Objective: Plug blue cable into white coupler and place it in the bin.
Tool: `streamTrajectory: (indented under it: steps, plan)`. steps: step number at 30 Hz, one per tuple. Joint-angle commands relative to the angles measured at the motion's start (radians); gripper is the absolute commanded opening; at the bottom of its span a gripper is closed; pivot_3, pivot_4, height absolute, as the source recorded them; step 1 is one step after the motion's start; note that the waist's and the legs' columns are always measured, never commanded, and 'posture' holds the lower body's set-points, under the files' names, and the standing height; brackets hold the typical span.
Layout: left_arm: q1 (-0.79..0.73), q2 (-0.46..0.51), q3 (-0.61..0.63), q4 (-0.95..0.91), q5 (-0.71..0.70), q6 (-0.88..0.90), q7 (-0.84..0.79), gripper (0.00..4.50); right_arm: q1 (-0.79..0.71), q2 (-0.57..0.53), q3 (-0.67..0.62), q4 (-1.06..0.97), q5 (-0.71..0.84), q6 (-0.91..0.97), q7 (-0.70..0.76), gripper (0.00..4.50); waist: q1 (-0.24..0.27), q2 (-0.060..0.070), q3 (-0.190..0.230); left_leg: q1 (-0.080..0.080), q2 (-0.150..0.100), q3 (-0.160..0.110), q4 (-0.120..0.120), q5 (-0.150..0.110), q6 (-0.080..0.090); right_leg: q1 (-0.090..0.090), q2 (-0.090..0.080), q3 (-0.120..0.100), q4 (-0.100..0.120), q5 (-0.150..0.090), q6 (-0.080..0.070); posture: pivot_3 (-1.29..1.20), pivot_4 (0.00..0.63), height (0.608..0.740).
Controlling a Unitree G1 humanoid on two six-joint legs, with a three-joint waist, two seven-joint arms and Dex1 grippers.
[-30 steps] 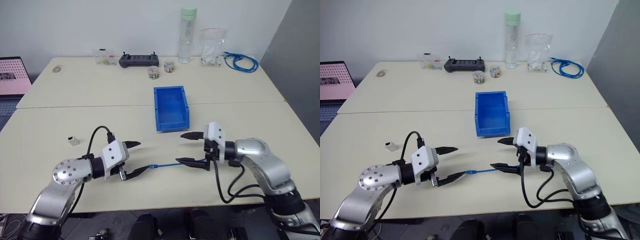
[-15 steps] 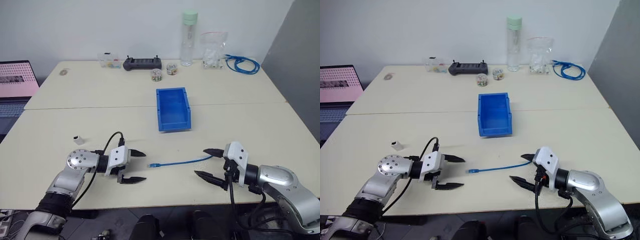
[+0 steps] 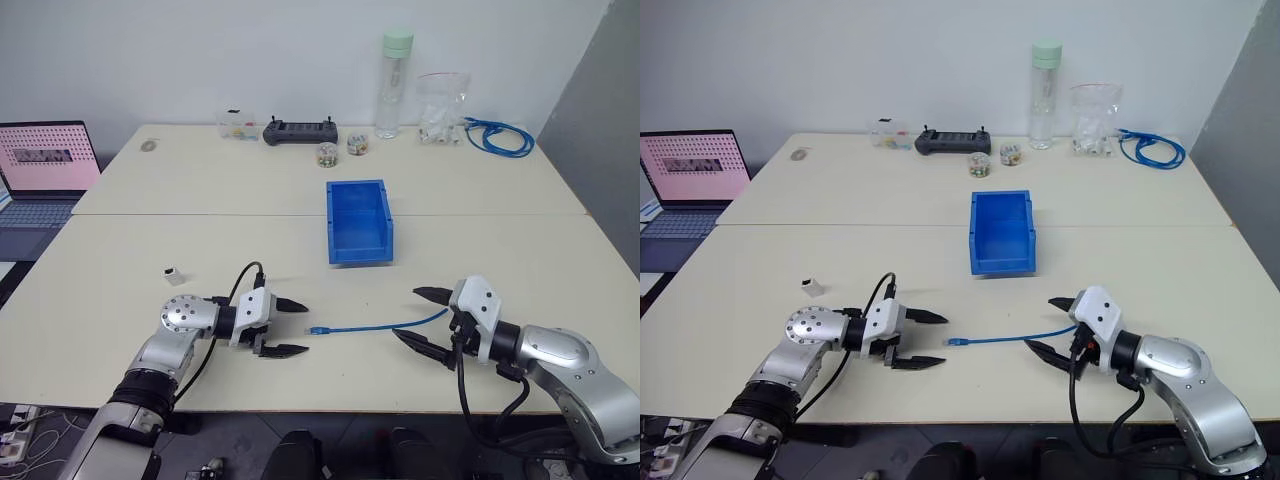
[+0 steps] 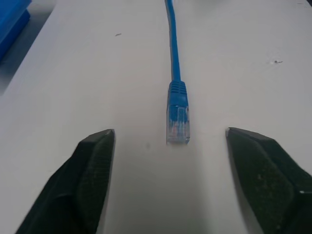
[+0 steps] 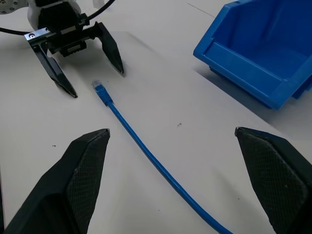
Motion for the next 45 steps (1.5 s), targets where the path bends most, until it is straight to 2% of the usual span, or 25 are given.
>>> streamTrajectory:
  steps: [1, 9, 15, 19, 20, 22, 23, 25, 30, 32, 36, 40, 45]
  plan:
    - [0.017, -0.007, -0.057, 0.063, 0.093, 0.016, 0.007, 2.88, -0.019, -0.005, 0.001, 0.004, 0.003, -0.021, 0.001, 4.37, 0.000, 0.000, 0.000, 0.000, 0.000, 0.000, 0.000, 0.000, 0.000, 0.000, 0.000, 0.000, 0.000, 0.000, 0.000, 0.00, 0.150, 0.740]
    - [0.017, 0.002, -0.054, 0.078, 0.096, 0.034, 0.011, 1.31, -0.012, -0.012, 0.021, -0.013, 0.008, -0.013, 0.007, 4.37, 0.000, 0.000, -0.001, 0.001, 0.000, 0.000, 0.000, 0.000, 0.000, 0.000, 0.000, 0.000, 0.000, 0.000, 0.000, 0.00, 0.150, 0.740]
    - [0.087, 0.029, -0.043, -0.009, 0.067, 0.087, -0.003, 0.23, -0.003, -0.004, 0.020, -0.072, 0.039, 0.029, -0.014, 4.37, -0.003, 0.000, -0.001, 0.001, 0.001, 0.000, -0.001, 0.000, 0.000, 0.000, -0.001, 0.000, 0.000, 0.000, 0.000, 0.00, 0.150, 0.740]
    - [0.116, 0.036, -0.011, -0.084, 0.028, 0.182, 0.016, 0.23, 0.006, -0.007, 0.002, -0.108, 0.057, 0.066, -0.035, 4.37, -0.012, -0.002, -0.001, 0.001, 0.003, 0.000, -0.001, 0.000, 0.000, 0.000, -0.001, 0.000, -0.001, -0.001, -0.001, 0.00, 0.150, 0.740]
    - [0.121, 0.037, -0.002, -0.122, 0.008, 0.254, 0.031, 0.23, 0.006, -0.002, -0.013, -0.122, 0.075, 0.087, -0.048, 4.37, -0.013, -0.003, -0.001, 0.001, 0.003, 0.000, -0.001, -0.001, 0.000, 0.000, -0.001, 0.000, -0.001, -0.001, -0.002, 0.00, 0.150, 0.740]
    - [0.116, 0.040, 0.030, -0.262, -0.121, 0.578, 0.065, 0.23, 0.011, 0.011, -0.069, -0.171, 0.162, 0.171, -0.079, 4.37, -0.017, -0.004, 0.001, 0.001, 0.004, 0.000, -0.001, -0.001, 0.000, -0.001, -0.001, 0.000, 0.000, -0.001, -0.002, 0.00, 0.150, 0.740]
    - [0.111, 0.044, 0.046, -0.336, -0.194, 0.735, 0.083, 0.23, 0.016, 0.018, -0.105, -0.195, 0.231, 0.227, -0.094, 4.37, -0.017, -0.005, 0.002, 0.000, 0.004, -0.001, -0.002, -0.001, 0.000, -0.002, -0.001, 0.000, 0.000, -0.001, -0.002, 0.00, 0.150, 0.740]
    - [0.092, 0.039, 0.092, -0.474, -0.370, 1.029, 0.132, 0.23, 0.031, 0.034, -0.203, -0.220, 0.473, 0.374, -0.148, 4.37, -0.017, -0.010, 0.004, -0.001, 0.004, -0.002, -0.001, -0.001, 0.000, -0.002, -0.001, -0.001, 0.001, -0.001, -0.002, 0.00, 0.150, 0.740]
    - [0.053, -0.041, 0.233, -0.643, -0.702, 1.485, 0.297, 0.23, 0.096, -0.039, -0.287, -0.196, 0.987, 0.525, -0.274, 4.37, -0.016, -0.016, 0.010, -0.013, 0.004, -0.006, 0.001, -0.001, 0.000, -0.009, -0.001, -0.006, -0.001, -0.001, -0.002, 0.00, 0.150, 0.740]
    - [0.051, -0.099, 0.280, -0.671, -0.802, 1.583, 0.371, 0.23, 0.098, -0.029, -0.271, -0.146, 1.138, 0.502, -0.393, 4.37, -0.016, -0.018, 0.012, -0.013, 0.004, -0.007, 0.001, -0.001, 0.000, -0.010, -0.001, -0.006, -0.001, -0.001, -0.002, 0.00, 0.150, 0.740]
    - [0.054, -0.173, 0.349, -0.709, -0.974, 1.742, 0.481, 0.23, 0.046, 0.018, -0.187, -0.067, 1.310, 0.436, -0.601, 4.37, -0.026, -0.021, 0.014, -0.013, 0.004, -0.006, 0.001, -0.001, 0.000, -0.010, -0.001, -0.005, 0.000, -0.001, -0.002, 0.00, 0.150, 0.740]
    - [0.064, -0.203, 0.378, -0.729, -1.047, 1.781, 0.571, 0.23, 0.009, 0.010, -0.123, -0.049, 1.451, 0.394, -0.698, 4.37, -0.035, -0.022, 0.016, -0.013, 0.004, -0.006, 0.000, 0.000, 0.000, -0.011, 0.000, -0.005, 0.001, -0.001, -0.002, 0.00, 0.150, 0.740]
    - [0.076, -0.204, 0.381, -0.728, -1.095, 1.784, 0.625, 0.23, -0.026, -0.008, -0.071, -0.044, 1.523, 0.362, -0.741, 4.37, -0.034, -0.023, 0.017, -0.014, 0.004, -0.005, 0.000, 0.000, 0.000, -0.011, 0.000, -0.004, 0.000, -0.001, -0.002, 0.00, 0.150, 0.740]
